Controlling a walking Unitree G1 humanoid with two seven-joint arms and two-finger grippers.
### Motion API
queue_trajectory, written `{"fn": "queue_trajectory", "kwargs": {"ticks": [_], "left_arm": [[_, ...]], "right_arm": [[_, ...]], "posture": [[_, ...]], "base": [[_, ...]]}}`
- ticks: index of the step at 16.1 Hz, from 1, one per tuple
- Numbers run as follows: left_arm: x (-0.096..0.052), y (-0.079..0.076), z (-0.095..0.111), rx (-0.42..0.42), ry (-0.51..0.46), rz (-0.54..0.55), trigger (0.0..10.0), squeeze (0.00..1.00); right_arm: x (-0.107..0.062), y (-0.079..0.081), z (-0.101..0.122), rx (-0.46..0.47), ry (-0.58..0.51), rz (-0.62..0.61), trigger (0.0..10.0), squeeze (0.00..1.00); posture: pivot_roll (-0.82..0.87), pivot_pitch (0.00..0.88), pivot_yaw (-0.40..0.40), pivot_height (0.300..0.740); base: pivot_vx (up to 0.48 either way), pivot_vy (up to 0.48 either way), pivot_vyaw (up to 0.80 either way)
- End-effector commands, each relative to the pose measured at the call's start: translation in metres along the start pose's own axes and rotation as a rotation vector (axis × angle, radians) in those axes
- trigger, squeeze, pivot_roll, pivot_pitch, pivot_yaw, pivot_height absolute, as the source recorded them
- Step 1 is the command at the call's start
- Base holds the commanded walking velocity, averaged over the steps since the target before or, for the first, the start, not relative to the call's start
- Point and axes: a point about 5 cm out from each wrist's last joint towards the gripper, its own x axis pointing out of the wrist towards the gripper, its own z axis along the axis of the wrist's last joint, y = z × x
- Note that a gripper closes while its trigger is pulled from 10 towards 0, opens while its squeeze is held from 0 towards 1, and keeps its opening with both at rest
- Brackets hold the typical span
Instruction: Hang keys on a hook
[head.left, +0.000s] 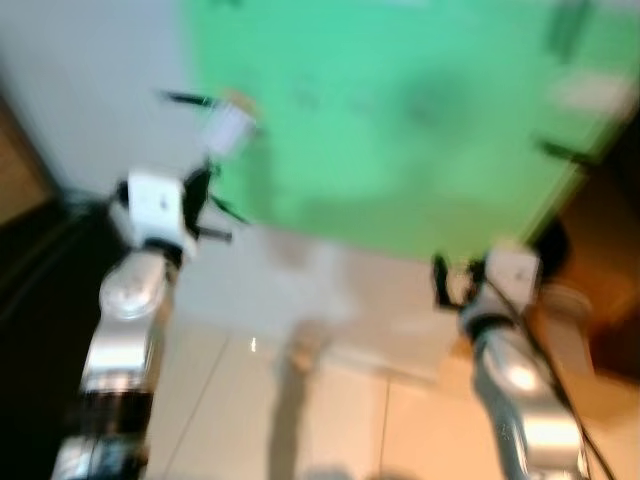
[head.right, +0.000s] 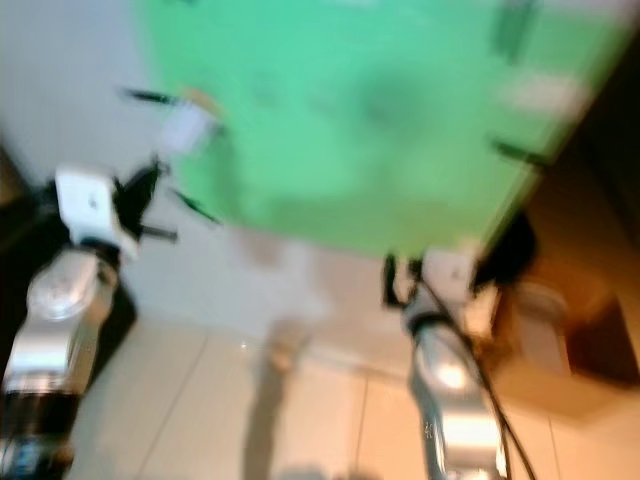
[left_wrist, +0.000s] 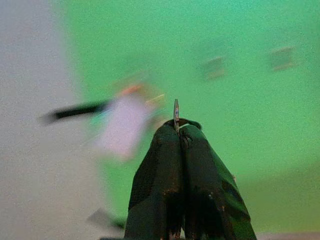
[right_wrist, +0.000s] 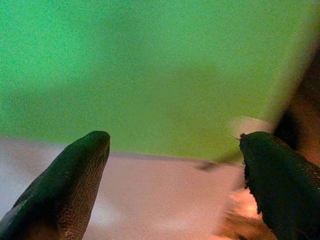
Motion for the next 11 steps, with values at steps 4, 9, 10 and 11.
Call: {"fn": "queue_trajectory", "kwargs": {"ticks": [4, 9, 10, 11], "left_arm": [[-0.003, 0.015, -0.002, -0.015, 0.069, -0.041, 10.0, 0.00], [-0.032, -0.008, -0.024, -0.084, 0.201, -0.064, 10.0, 0.00], [-0.028, -0.014, -0.022, -0.076, 0.202, -0.079, 10.0, 0.00], [-0.028, -0.016, -0.021, -0.076, 0.214, -0.089, 10.0, 0.00]], "right_arm": [[0.000, 0.003, 0.012, -0.022, -0.071, 0.004, 10.0, 1.00], [-0.001, 0.020, 0.012, 0.056, -0.065, 0.094, 10.0, 1.00], [-0.001, 0.025, 0.012, 0.058, -0.063, 0.126, 10.0, 1.00], [-0.001, 0.026, 0.011, 0.049, -0.061, 0.129, 10.0, 1.00]], "posture": [[-0.04, 0.000, 0.074, 0.740], [-0.03, 0.000, 0.043, 0.740], [-0.02, 0.000, 0.032, 0.740], [-0.02, 0.000, 0.030, 0.740]], "base": [[0.000, 0.000, -0.71], [0.000, 0.000, -0.32], [0.000, 0.000, 0.00], [0.000, 0.000, 0.00]]}}
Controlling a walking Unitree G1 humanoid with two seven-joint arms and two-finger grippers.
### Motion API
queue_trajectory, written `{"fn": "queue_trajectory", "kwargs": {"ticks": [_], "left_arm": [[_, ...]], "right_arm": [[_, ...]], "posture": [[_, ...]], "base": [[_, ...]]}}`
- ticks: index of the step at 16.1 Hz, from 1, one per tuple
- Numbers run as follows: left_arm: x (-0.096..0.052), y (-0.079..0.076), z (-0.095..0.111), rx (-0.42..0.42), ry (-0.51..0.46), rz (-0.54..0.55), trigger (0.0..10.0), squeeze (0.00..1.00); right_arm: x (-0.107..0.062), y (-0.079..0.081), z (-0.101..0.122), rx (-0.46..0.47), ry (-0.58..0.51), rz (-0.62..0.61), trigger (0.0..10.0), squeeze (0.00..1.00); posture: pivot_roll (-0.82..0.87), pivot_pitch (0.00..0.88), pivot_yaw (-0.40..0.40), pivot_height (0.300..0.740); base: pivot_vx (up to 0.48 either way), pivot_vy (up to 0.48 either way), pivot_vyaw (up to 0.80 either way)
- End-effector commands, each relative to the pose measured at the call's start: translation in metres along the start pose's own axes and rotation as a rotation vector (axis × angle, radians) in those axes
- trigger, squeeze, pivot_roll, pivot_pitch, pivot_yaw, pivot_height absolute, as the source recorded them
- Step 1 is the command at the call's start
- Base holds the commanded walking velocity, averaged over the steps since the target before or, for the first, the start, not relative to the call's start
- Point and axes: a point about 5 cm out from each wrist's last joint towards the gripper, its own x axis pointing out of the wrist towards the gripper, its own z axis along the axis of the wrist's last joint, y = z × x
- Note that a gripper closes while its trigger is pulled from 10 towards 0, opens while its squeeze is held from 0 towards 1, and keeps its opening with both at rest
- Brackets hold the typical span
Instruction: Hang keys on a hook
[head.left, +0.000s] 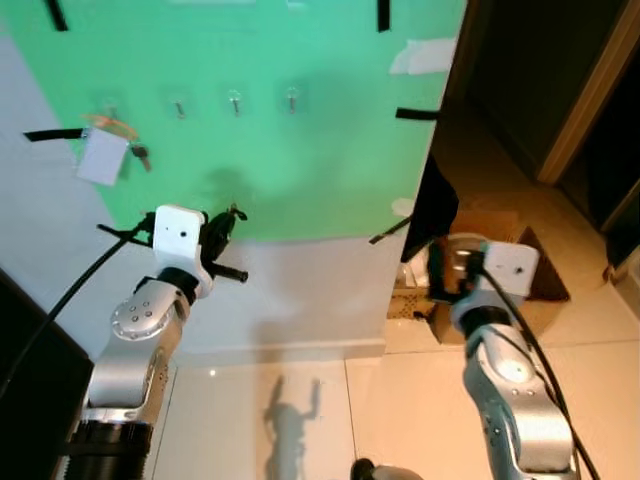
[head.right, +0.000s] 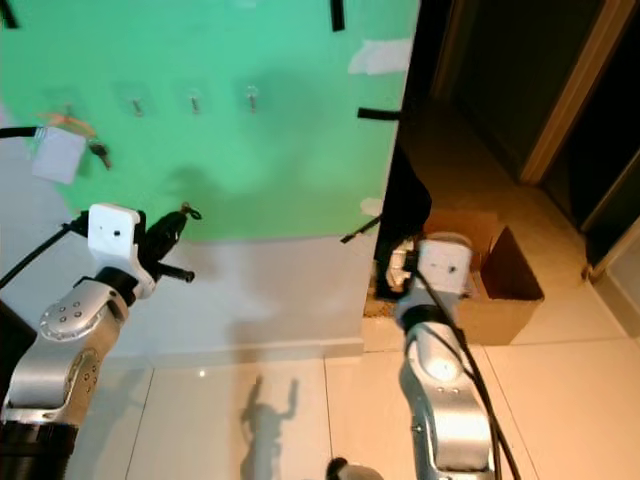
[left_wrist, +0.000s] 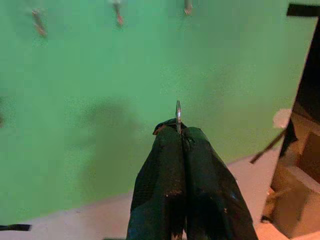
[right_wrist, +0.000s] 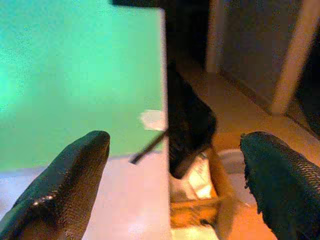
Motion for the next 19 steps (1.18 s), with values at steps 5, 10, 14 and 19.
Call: {"fn": "queue_trajectory", "kwargs": {"ticks": [5, 10, 14, 19], "left_arm": [[0.0012, -0.0041, 0.0097, 0.035, -0.003, -0.010, 10.0, 0.00], [0.0017, -0.0051, 0.0126, 0.058, 0.007, -0.050, 10.0, 0.00], [0.0023, -0.0044, 0.0158, 0.064, 0.004, -0.058, 10.0, 0.00], [0.0030, -0.0017, 0.0166, 0.066, 0.008, -0.070, 10.0, 0.00]], "right_arm": [[0.0060, 0.0017, 0.0001, 0.019, 0.011, 0.029, 10.0, 1.00], [0.0073, 0.0033, -0.0022, 0.015, 0.015, 0.024, 10.0, 1.00], [0.0086, 0.0039, -0.0013, 0.013, 0.006, 0.022, 10.0, 1.00], [0.0111, 0.0060, -0.0038, 0.035, 0.036, 0.032, 10.0, 0.75]], "posture": [[-0.01, 0.000, 0.011, 0.740], [-0.01, 0.000, 0.018, 0.740], [0.00, 0.000, 0.024, 0.740], [0.00, 0.000, 0.023, 0.740]], "base": [[0.174, 0.000, 0.00], [0.348, 0.000, 0.00], [0.391, 0.000, 0.00], [0.401, 0.000, -0.16]]}}
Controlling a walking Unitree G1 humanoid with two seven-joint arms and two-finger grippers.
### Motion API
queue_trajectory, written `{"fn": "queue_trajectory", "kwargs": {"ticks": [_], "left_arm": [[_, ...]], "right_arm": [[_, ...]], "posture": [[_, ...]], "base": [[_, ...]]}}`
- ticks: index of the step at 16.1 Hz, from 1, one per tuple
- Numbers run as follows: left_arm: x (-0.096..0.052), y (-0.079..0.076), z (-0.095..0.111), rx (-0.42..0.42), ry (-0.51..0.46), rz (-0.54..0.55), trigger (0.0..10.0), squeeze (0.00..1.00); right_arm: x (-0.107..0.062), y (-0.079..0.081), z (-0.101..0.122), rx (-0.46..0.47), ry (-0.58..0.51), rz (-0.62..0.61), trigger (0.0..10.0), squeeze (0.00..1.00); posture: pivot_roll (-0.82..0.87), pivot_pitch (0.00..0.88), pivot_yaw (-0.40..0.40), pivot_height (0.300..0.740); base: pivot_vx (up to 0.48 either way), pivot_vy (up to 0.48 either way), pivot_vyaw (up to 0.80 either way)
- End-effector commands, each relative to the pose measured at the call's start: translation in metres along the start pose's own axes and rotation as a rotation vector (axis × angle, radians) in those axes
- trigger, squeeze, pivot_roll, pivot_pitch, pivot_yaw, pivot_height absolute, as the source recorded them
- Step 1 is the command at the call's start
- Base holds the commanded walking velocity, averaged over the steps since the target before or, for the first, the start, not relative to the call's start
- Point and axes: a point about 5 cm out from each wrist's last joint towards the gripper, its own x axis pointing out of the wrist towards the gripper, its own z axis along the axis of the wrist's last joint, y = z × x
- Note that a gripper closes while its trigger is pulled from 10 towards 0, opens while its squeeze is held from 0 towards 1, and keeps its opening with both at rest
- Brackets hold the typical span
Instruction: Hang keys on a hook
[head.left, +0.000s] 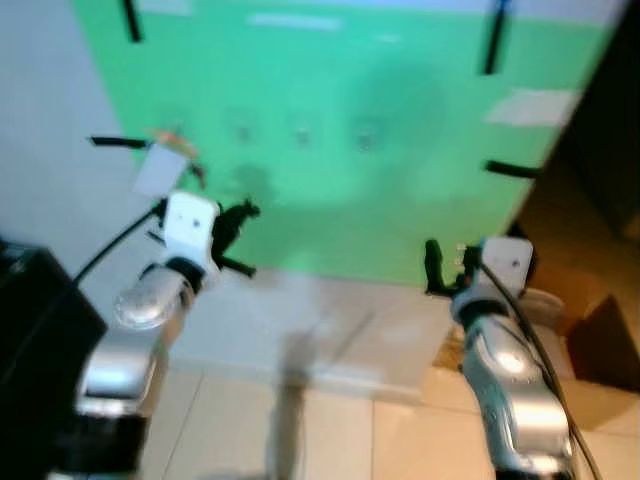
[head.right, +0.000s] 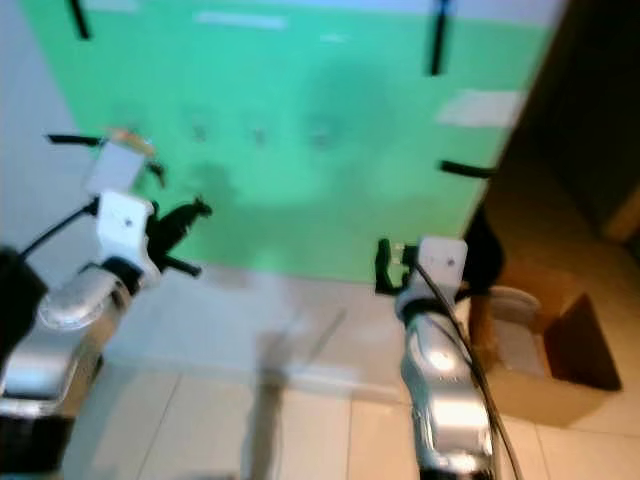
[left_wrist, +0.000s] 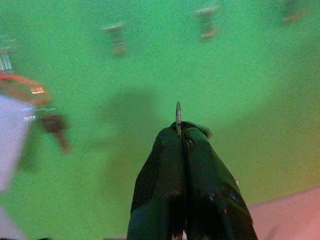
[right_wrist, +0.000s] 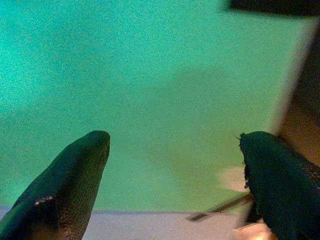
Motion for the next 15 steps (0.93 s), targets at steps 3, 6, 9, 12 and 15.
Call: {"fn": "queue_trajectory", "kwargs": {"ticks": [3, 6, 9, 12, 15], "left_arm": [[0.004, -0.007, 0.007, -0.009, -0.017, -0.069, 10.0, 0.00], [0.003, -0.010, 0.010, -0.014, -0.028, -0.122, 10.0, 0.00], [0.000, -0.014, 0.020, -0.062, -0.075, -0.244, 10.0, 0.00], [-0.011, -0.020, 0.030, -0.090, -0.097, -0.445, 10.0, 0.00], [-0.017, -0.017, 0.041, -0.123, -0.099, -0.579, 10.0, 0.00]], "right_arm": [[-0.001, -0.004, 0.003, -0.006, -0.010, 0.008, 10.0, 0.00], [-0.002, -0.002, 0.003, -0.006, -0.019, 0.030, 10.0, 0.00], [-0.005, 0.000, 0.006, 0.007, -0.029, 0.071, 10.0, 0.00], [-0.009, 0.005, 0.009, 0.014, -0.039, 0.141, 10.0, 0.00], [-0.010, 0.009, 0.013, 0.026, -0.052, 0.197, 10.0, 0.00]], "posture": [[0.01, 0.000, 0.029, 0.740], [0.01, 0.000, 0.031, 0.740], [0.01, 0.000, 0.031, 0.740], [0.01, 0.000, 0.042, 0.740], [0.02, 0.000, 0.040, 0.740]], "base": [[0.400, 0.000, -0.67], [0.400, 0.000, 0.00], [0.231, 0.000, 0.00], [0.000, 0.000, 0.00], [0.000, 0.000, 0.00]]}}
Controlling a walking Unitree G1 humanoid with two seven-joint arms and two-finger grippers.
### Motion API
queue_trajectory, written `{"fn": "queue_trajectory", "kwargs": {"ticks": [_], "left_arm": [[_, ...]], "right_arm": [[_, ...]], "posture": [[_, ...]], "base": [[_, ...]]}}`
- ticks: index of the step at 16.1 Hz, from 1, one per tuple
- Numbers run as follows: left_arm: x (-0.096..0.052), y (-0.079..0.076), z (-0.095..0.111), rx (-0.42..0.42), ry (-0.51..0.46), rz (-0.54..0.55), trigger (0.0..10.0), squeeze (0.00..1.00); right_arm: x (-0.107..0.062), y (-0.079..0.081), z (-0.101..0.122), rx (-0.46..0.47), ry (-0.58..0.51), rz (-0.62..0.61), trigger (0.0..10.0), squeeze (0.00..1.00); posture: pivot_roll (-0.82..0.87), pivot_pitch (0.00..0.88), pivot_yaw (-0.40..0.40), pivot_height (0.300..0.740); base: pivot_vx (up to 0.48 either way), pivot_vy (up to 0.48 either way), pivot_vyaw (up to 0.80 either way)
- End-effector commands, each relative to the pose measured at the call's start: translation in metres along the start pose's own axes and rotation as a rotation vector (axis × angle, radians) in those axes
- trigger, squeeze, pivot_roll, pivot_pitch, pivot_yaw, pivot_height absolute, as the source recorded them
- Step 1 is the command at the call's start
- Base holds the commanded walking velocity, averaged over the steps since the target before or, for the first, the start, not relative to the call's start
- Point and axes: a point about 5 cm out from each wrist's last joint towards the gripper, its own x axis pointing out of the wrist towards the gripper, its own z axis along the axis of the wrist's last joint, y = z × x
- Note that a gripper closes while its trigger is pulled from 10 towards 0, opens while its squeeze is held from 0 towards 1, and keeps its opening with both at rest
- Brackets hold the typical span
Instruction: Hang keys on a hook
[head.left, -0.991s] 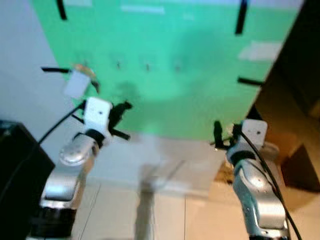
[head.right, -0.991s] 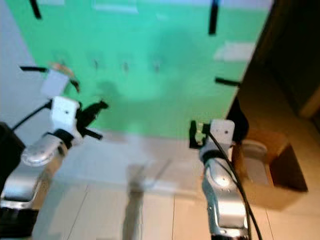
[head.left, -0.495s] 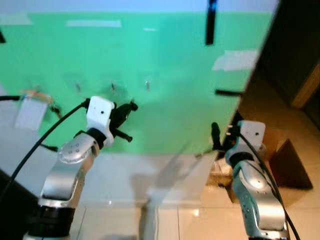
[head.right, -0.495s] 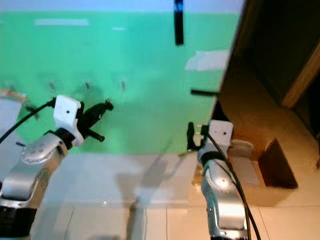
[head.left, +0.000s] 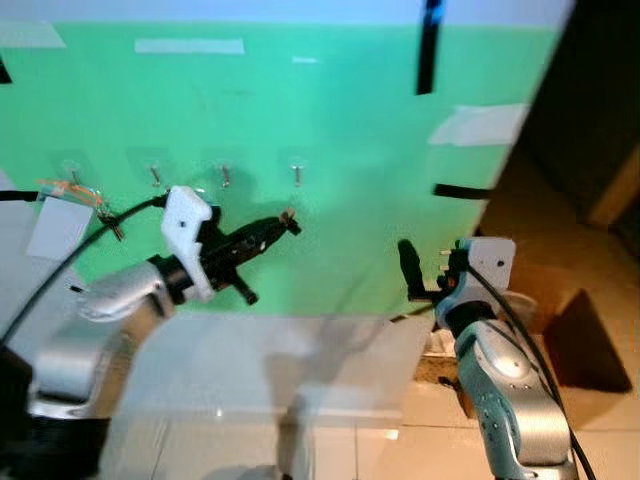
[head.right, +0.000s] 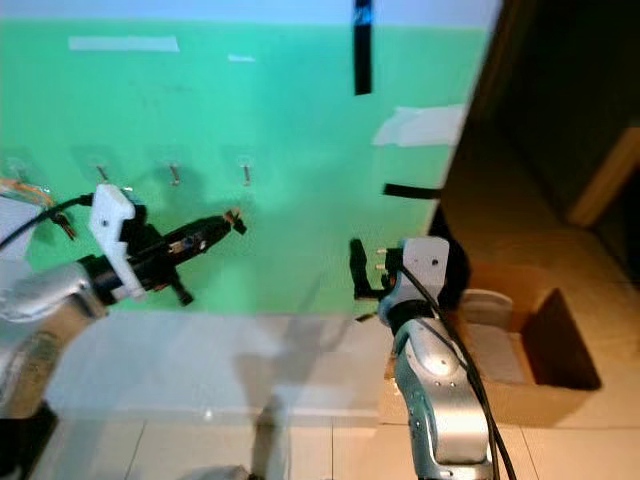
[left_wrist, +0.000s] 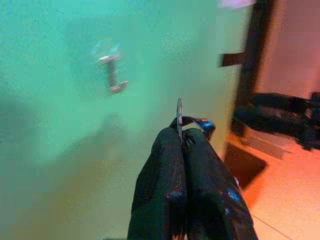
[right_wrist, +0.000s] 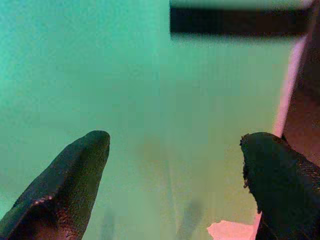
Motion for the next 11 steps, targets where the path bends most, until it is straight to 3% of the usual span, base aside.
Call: {"fn": "queue_trajectory", "kwargs": {"ticks": [1, 4, 7, 11], "left_arm": [[0.002, 0.001, 0.013, -0.010, -0.024, -0.065, 10.0, 0.00], [0.011, 0.008, 0.023, -0.023, -0.022, -0.137, 10.0, 0.00], [0.027, 0.035, 0.034, 0.104, -0.036, -0.005, 10.0, 0.00], [0.035, 0.058, 0.033, 0.166, 0.014, 0.099, 10.0, 0.00]], "right_arm": [[0.000, 0.004, 0.005, 0.006, -0.015, 0.033, 10.0, 0.00], [0.001, 0.004, 0.010, -0.002, -0.037, 0.056, 10.0, 0.00], [-0.001, 0.014, 0.018, -0.040, -0.059, 0.157, 10.0, 0.00], [0.001, 0.018, 0.023, -0.082, -0.067, 0.177, 10.0, 0.00]], "posture": [[0.02, 0.000, 0.039, 0.740], [0.02, 0.000, 0.041, 0.740], [0.01, 0.000, 0.052, 0.740], [0.02, 0.000, 0.042, 0.740]], "base": [[0.000, 0.000, 0.00], [0.000, 0.000, 0.00], [0.000, 0.000, 0.00], [0.000, 0.000, 0.00]]}}
